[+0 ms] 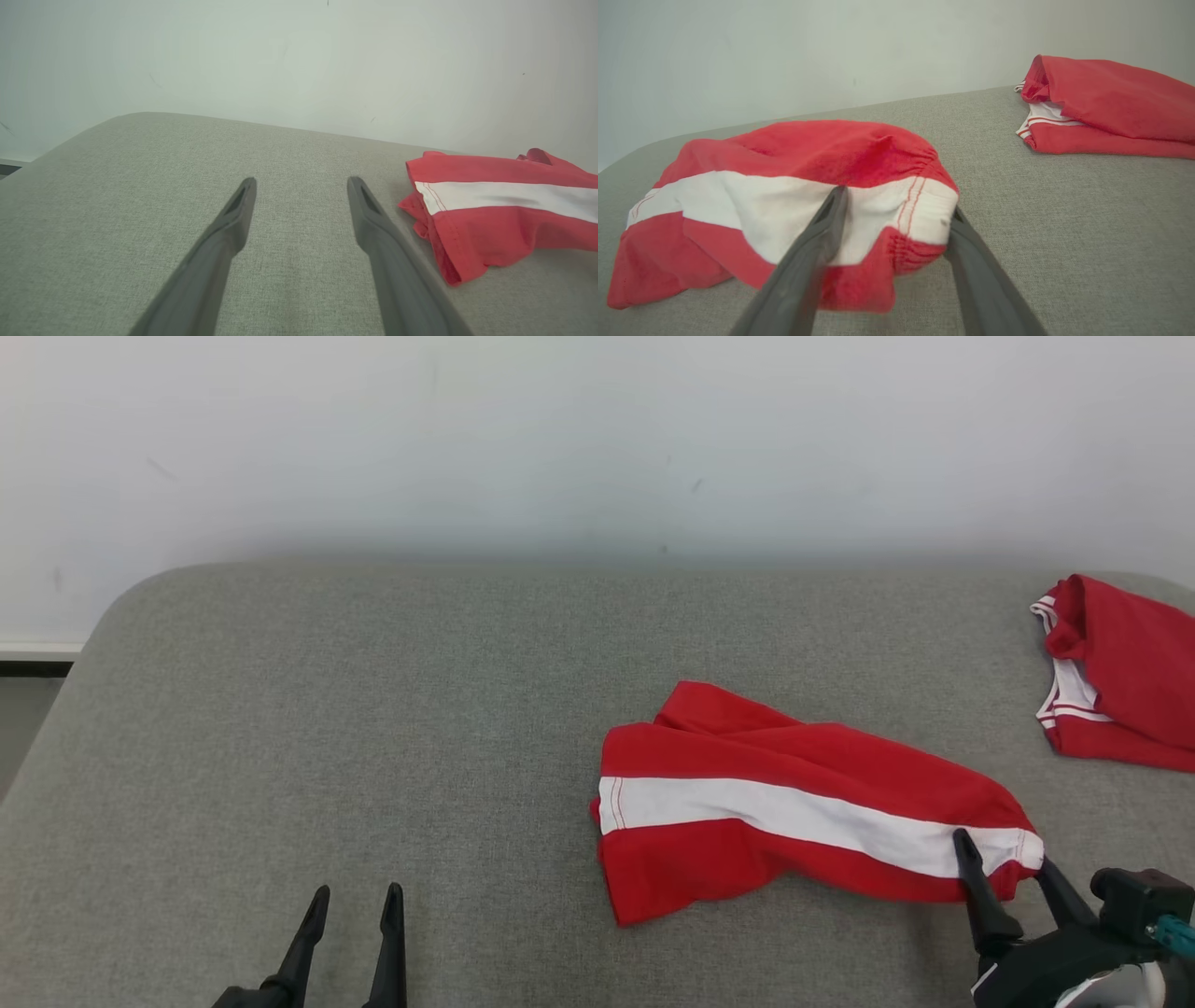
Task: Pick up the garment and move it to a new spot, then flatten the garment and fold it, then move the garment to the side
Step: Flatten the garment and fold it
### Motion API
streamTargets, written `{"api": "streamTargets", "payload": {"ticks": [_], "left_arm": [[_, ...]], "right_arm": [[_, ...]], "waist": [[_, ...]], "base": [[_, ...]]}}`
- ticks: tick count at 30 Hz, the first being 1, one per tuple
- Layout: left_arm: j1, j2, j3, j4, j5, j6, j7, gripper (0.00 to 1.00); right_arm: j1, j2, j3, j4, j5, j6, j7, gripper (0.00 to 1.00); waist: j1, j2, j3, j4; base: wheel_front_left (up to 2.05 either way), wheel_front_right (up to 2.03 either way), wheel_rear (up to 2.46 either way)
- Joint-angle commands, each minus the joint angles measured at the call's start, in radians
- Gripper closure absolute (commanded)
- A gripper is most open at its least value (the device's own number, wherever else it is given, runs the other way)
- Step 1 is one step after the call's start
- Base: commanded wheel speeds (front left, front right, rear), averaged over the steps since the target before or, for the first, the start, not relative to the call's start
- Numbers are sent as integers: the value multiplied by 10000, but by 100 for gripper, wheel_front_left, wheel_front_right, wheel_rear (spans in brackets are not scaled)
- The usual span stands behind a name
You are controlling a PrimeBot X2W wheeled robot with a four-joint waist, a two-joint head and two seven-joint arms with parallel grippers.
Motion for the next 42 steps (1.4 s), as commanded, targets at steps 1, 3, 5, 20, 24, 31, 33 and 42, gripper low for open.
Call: {"api": "streamTargets", "payload": {"ticks": [1, 3, 5, 20, 24, 31, 33, 42], "left_arm": [[33, 19, 10, 20, 64, 16, -30, 0], [93, 34, 53, 1, 64, 16, -30, 0], [129, 40, 76, -15, 70, 16, -30, 0], [406, 150, 601, -332, 229, 16, -30, 0], [483, 169, 816, -458, 345, 16, -30, 0], [774, 253, 1249, -754, 580, 61, -30, 0], [855, 311, 1364, -863, 704, 70, -30, 0], [1076, 374, 1328, -1440, 960, 35, -30, 0]], "right_arm": [[-52, 22, -217, 65, -111, -23, -123, 0], [-77, 51, -492, 59, -269, -23, -228, 0], [-89, 74, -592, -7, -372, -23, -278, 0], [809, 840, -1902, -2397, -1323, -23, -423, 0], [1477, 1280, -2276, -3337, -1551, -23, -436, 0], [2513, 1778, -2426, -4373, -1721, -23, -443, 0], [2696, 1862, -2446, -4506, -1805, -23, -444, 0], [3020, 2065, -2352, -4860, -2149, -23, -445, 0]], "waist": [[0, -1, -77, -36], [0, -1, -135, -80], [0, -1, -153, -105], [0, -1, -307, -280], [0, -1, -360, -232], [0, -1, -410, -162], [0, -1, -411, -154], [0, -1, -460, -90]], "base": [[0, 0, 0], [0, 0, 0], [0, 0, 0], [0, 0, 0], [0, 0, 0], [0, 0, 0], [0, 0, 0], [0, 0, 0]]}}
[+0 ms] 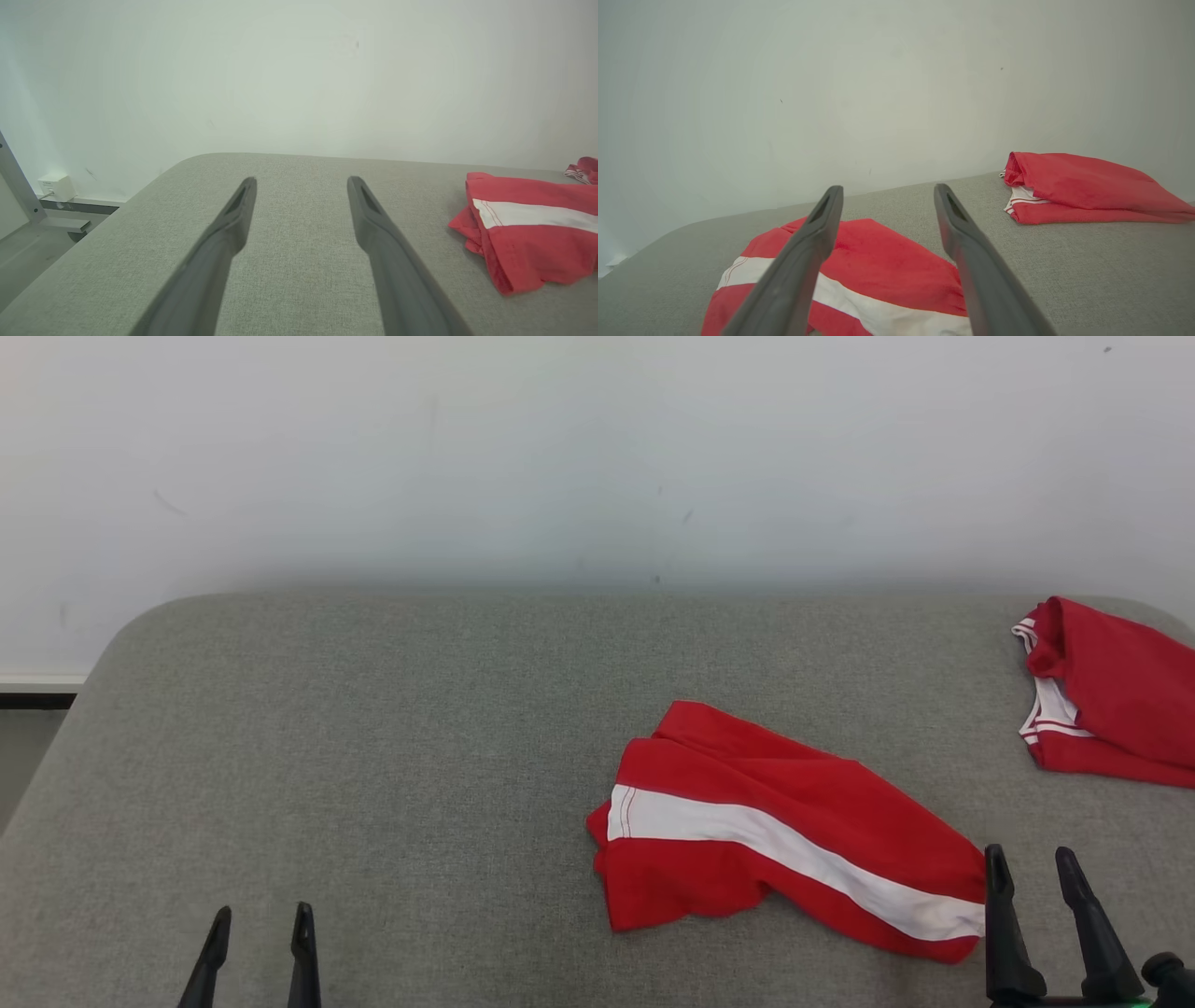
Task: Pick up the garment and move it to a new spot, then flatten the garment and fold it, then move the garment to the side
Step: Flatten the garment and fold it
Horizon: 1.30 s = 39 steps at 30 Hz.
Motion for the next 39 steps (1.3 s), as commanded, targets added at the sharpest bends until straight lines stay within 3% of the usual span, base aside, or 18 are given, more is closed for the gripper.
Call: {"api": "streamTargets", "payload": {"ticks": [1, 14, 23, 29, 39], "left_arm": [[96, 105, -132, -88, 117, -5, -30, 0], [-477, 213, -914, 110, -636, -24, -30, 0], [-2889, 889, -2699, 1439, -1408, -14, 28, 0], [-4751, 1373, -4407, 3034, -2571, -14, 323, 0], [-5898, 1895, -6443, 4908, -4195, -15, 531, 0]], "right_arm": [[162, 80, 22, -77, -140, -23, -40, 0], [246, 194, 164, -108, -265, -23, -41, 0], [-263, 134, 588, 215, -177, -23, -29, 0], [-753, 248, 668, 358, -108, -23, -28, 0], [-1127, 369, 626, 414, -138, -23, -28, 0]], "waist": [[0, 0, -21, 10], [0, 0, 130, -291], [0, 0, 868, -1196], [0, 0, 1722, -2080], [0, 0, 2236, -2660]], "base": [[0, 0, 0], [0, 0, 0], [0, 0, 0], [0, 0, 0], [0, 0, 0]]}}
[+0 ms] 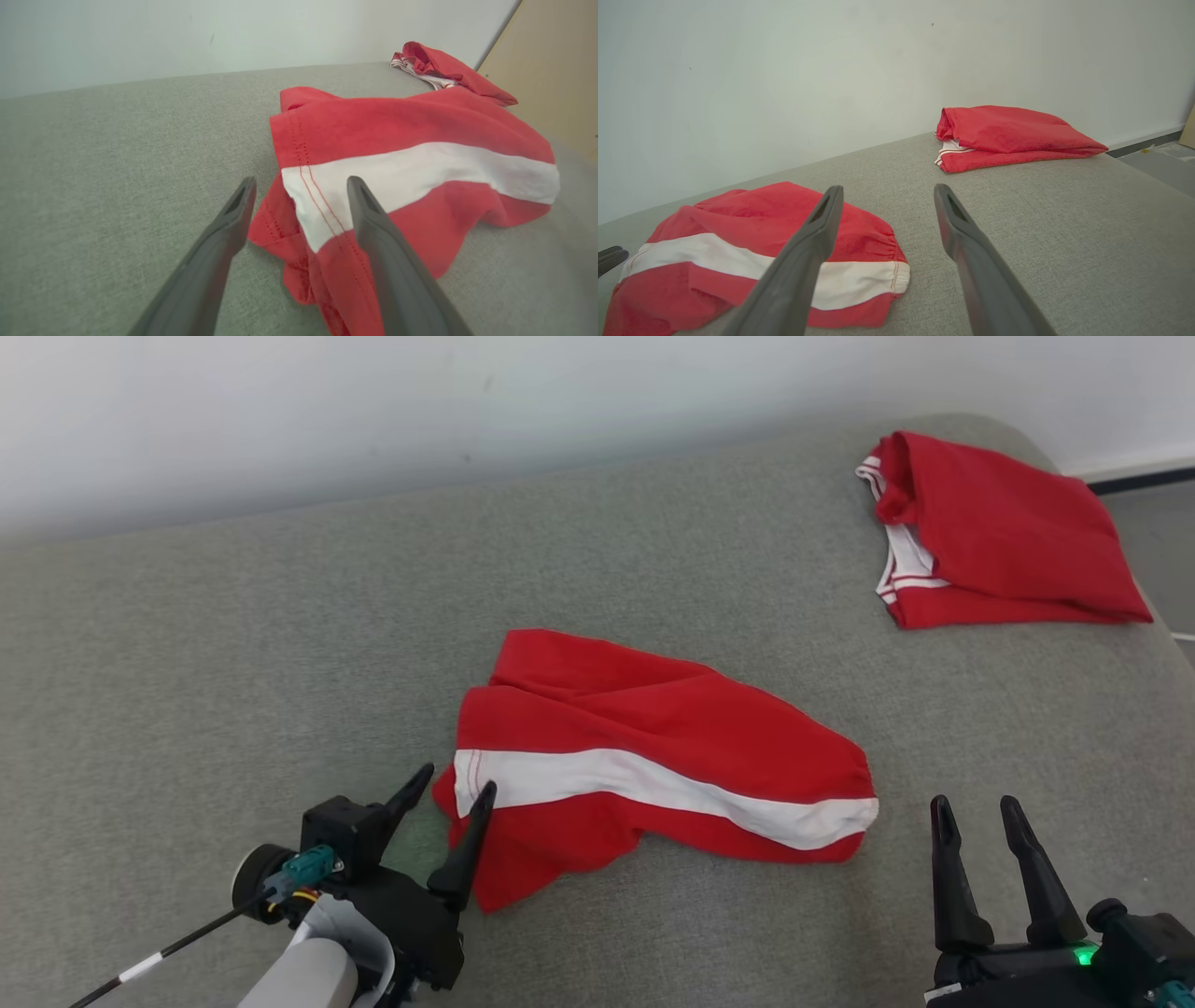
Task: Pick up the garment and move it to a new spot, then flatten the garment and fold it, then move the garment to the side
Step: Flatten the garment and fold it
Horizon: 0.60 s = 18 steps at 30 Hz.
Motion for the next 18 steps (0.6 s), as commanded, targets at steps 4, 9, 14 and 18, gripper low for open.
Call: {"api": "streamTargets", "payload": {"ticks": [4, 9, 14, 18], "left_arm": [[-283, 186, -617, 454, -542, 25, -147, 0], [-571, 227, -1124, 619, -824, 25, -427, 100], [-726, 225, -1341, 775, -795, 25, -554, 100], [-805, 204, -1274, 653, -634, 25, -624, 100]], "right_arm": [[-144, 65, -42, -2, -10, -23, -11, 0], [-119, 86, -92, -96, -81, -23, -11, 0], [-41, 36, -135, -114, -87, -23, -11, 0], [57, 13, -244, -116, -116, -23, -11, 0]], "waist": [[-2, -1, 272, -265], [-2, -1, 231, -186], [-2, -1, 139, 1], [-2, -1, -12, 345]], "base": [[0, 0, 0], [0, 0, 0], [0, 0, 0], [0, 0, 0]]}}
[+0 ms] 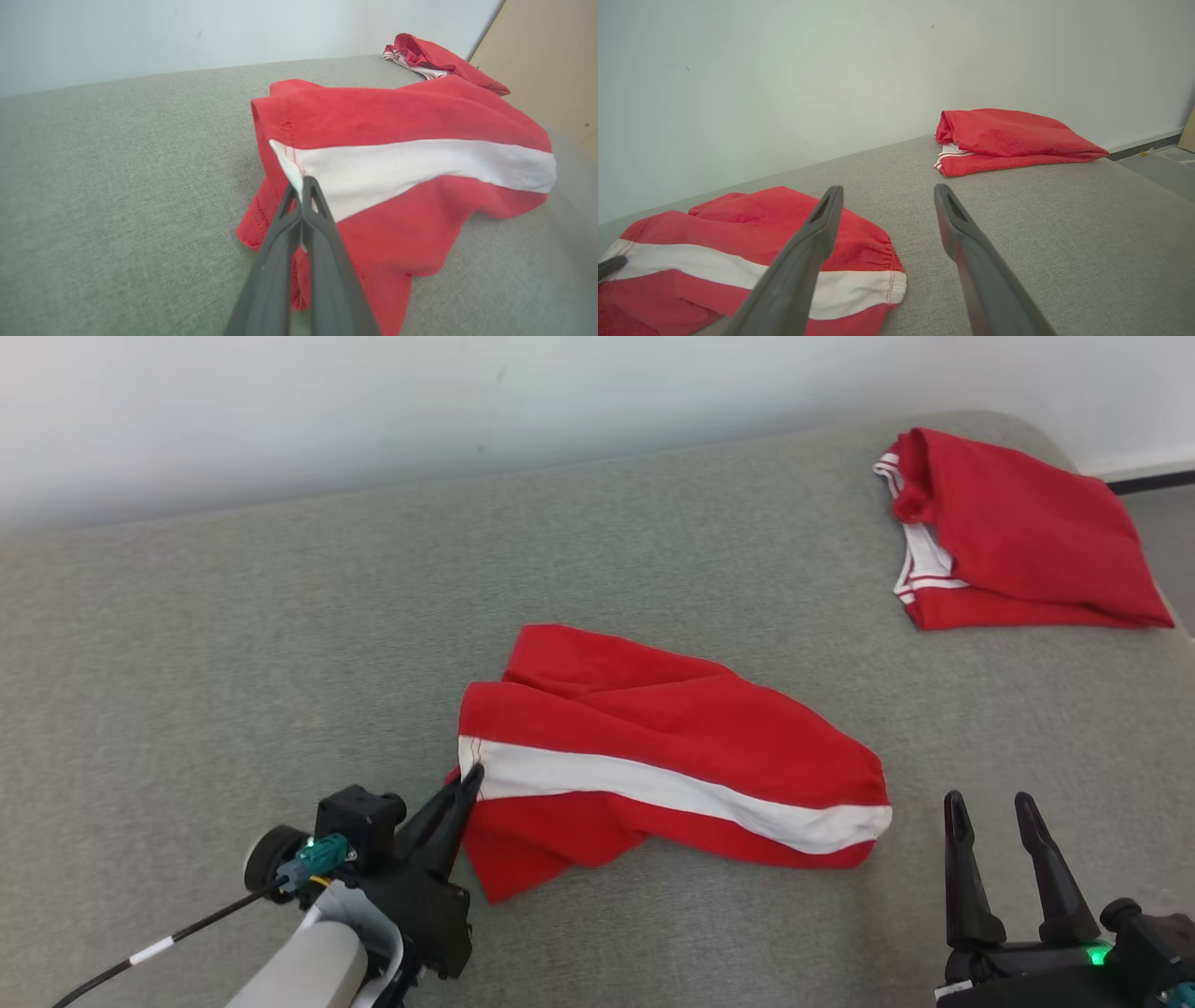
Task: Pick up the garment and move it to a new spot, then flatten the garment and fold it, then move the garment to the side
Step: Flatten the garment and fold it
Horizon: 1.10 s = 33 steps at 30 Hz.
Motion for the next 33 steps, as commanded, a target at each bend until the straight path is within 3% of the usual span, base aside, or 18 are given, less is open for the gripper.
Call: {"api": "streamTargets", "payload": {"ticks": [1, 5, 14, 18, 21, 22, 23, 24, 33], "left_arm": [[-110, 49, 75, -62, 138, 33, -55, 100], [185, 141, 587, -955, 561, 87, -47, 100], [2406, 1015, 1298, -3173, 1128, 385, -51, 100], [3722, 997, 1473, -3512, 953, 518, -52, 100], [4370, 634, 1700, -3421, 832, 571, -52, 100], [4519, 596, 1754, -3370, 967, 586, -53, 74], [4612, 446, 1891, -3376, 1000, 608, -53, 27], [4720, 296, 2072, -3408, 1052, 614, -53, 0], [5465, -510, 4131, -4280, 2057, 572, -53, 0]], "right_arm": [[77, -32, -9, 5, -42, -23, -11, 0], [202, -95, 12, 98, -21, -23, -11, 0], [468, -207, 58, 390, 100, -23, -9, 0], [580, -249, 36, 480, 125, -23, -11, 0], [673, -276, 43, 565, 135, -23, -9, 0], [684, -294, 57, 596, 143, -23, -9, 0], [686, -325, 53, 620, 158, -23, -9, 0], [683, -349, 66, 636, 169, -23, -11, 0], [761, -570, 83, 578, 217, -23, -11, 0]], "waist": [[0, -1, -135, 250], [0, -1, -346, 797], [0, -1, -877, 1618], [0, -1, -987, 1822], [0, -1, -1110, 1935], [0, -1, -1157, 1963], [0, -1, -1218, 2009], [0, -1, -1273, 2039], [0, -1, -1774, 2176]], "base": [[0, 0, 0], [0, 0, 0], [0, 0, 0], [0, 0, 0], [0, 0, 0], [0, 0, 0], [0, 0, 0], [0, 0, 0], [0, 0, 0]]}}
